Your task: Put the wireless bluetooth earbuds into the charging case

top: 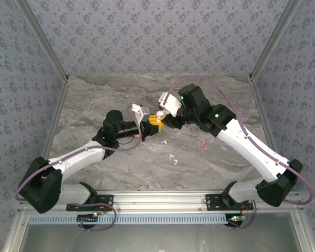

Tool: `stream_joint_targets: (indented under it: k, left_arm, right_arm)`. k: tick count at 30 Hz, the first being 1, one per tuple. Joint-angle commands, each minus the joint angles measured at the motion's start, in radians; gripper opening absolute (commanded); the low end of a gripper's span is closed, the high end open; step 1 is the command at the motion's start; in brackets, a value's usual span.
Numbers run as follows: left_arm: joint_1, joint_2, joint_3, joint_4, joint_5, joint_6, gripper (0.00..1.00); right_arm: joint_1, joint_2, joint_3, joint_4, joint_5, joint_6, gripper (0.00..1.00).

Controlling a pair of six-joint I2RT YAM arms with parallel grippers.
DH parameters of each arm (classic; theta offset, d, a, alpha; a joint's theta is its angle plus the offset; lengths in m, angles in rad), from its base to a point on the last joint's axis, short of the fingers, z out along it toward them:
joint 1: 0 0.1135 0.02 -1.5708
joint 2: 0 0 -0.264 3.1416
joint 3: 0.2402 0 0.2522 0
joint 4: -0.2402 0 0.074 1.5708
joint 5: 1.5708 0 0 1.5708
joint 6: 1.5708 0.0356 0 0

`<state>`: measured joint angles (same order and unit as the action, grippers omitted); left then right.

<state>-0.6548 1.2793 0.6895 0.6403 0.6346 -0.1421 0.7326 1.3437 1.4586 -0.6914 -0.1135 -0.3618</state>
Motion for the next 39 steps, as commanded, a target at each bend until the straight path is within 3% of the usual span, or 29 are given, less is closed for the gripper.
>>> stream_joint_targets:
  k: [1,7,12,16,27,39]
  left_arm:
    - [-0.006,0.002,0.011,0.044,-0.013,0.019,0.00]
    - [-0.006,0.005,-0.003,0.073,-0.040,0.014,0.00]
    - [-0.002,-0.001,-0.020,0.103,-0.087,0.006,0.00]
    - [0.025,-0.021,-0.030,0.108,-0.119,-0.004,0.00]
    - [0.149,-0.136,-0.092,0.041,-0.226,-0.023,0.00]
    - [0.196,-0.231,-0.145,-0.039,-0.264,-0.016,0.00]
  right_arm:
    - [-0.053,-0.014,0.056,-0.018,-0.122,0.078,0.53]
    - [-0.170,-0.060,0.041,0.048,-0.290,0.231,0.69]
    - [-0.244,-0.106,-0.048,0.085,-0.279,0.318,0.70]
    - [-0.282,-0.115,-0.142,0.112,-0.245,0.399,0.64]
    - [-0.230,0.034,-0.409,0.265,-0.233,0.503,0.57]
    - [-0.102,0.285,-0.436,0.375,-0.076,0.730,0.52]
